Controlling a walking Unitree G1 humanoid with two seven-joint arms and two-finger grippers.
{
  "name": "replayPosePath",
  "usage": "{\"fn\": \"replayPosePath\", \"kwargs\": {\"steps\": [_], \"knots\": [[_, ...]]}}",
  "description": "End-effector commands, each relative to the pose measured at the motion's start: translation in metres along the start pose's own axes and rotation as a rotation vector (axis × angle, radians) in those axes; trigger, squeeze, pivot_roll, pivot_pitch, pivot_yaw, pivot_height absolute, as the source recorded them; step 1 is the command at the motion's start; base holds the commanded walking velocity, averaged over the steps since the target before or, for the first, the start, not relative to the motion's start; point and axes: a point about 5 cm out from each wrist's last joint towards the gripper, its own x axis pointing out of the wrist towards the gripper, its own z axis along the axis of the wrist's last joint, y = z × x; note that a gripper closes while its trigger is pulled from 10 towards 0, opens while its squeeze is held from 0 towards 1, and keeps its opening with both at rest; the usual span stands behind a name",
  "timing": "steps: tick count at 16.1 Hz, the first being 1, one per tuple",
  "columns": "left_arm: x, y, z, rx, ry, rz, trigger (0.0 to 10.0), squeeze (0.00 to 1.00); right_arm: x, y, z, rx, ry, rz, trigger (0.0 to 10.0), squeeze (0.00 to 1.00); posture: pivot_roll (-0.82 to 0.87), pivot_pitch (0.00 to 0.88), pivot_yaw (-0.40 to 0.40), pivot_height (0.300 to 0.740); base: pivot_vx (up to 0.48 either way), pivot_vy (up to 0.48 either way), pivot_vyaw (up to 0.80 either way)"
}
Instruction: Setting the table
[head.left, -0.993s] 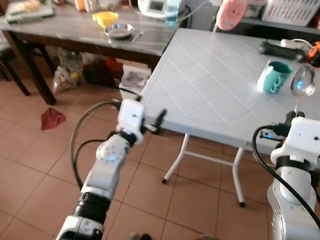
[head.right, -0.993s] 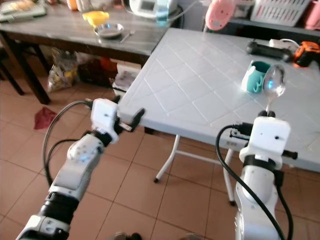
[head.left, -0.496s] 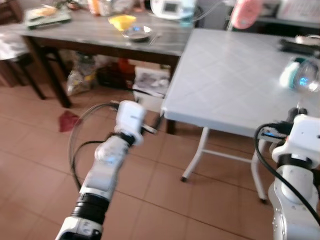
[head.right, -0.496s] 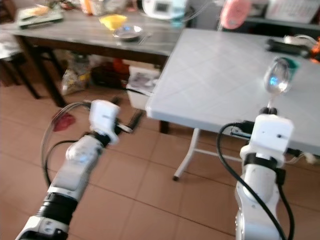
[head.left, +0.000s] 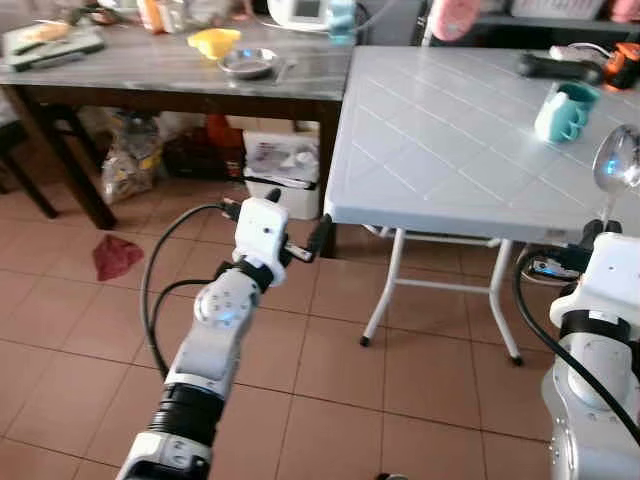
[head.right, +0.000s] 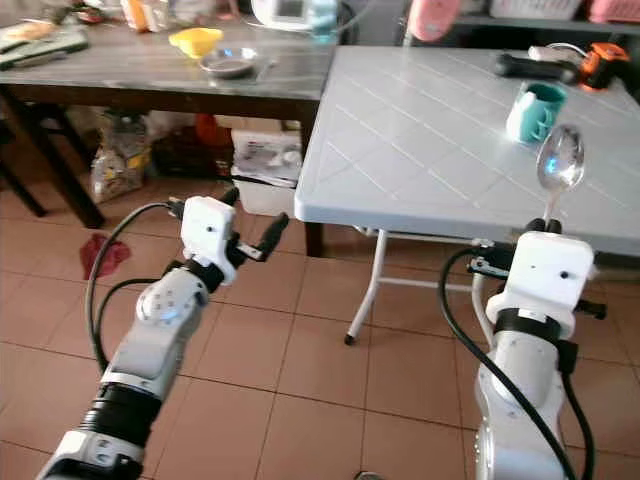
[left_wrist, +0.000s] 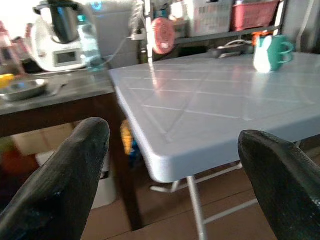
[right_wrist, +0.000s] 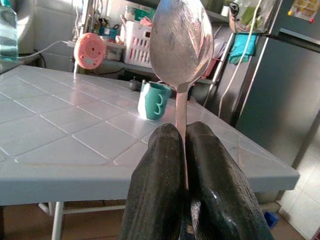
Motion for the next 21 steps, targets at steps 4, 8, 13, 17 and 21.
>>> {"fn": "replayPosePath", "kwargs": {"steps": [4,8,13,17,21], "knots": [[0.0029,0.001,0.0078,-0.001,-0.04,0.02,10.0,0.0,0.0003,0.0006,0.0063,0.0,-0.03,0.008,10.0,0.0,-0.01,0.12,0.016,0.74,0.175,0.0,0.0],[0.0041,0.0011,0.0084,0.002,-0.045,0.026,10.0,0.0,0.0007,0.0033,0.0065,-0.001,-0.035,0.021,10.0,0.0,-0.01,0.113,0.01,0.74,0.345,0.0,0.0],[0.004,-0.0012,0.0077,0.001,-0.046,0.02,10.0,0.0,0.002,0.0048,0.0068,-0.001,-0.038,0.029,10.0,0.0,-0.01,0.106,0.007,0.74,0.337,0.0,0.0],[0.0043,-0.0025,0.0074,-0.001,-0.047,0.018,10.0,0.0,0.0025,0.0042,0.0076,-0.007,-0.044,0.035,10.0,0.0,-0.01,0.105,0.005,0.74,0.344,0.0,0.0],[0.0041,-0.0041,0.0069,-0.003,-0.046,0.01,10.0,0.0,0.0027,0.0041,0.0081,-0.009,-0.048,0.032,10.0,0.0,-0.01,0.106,0.005,0.74,0.347,0.0,0.0]]}}
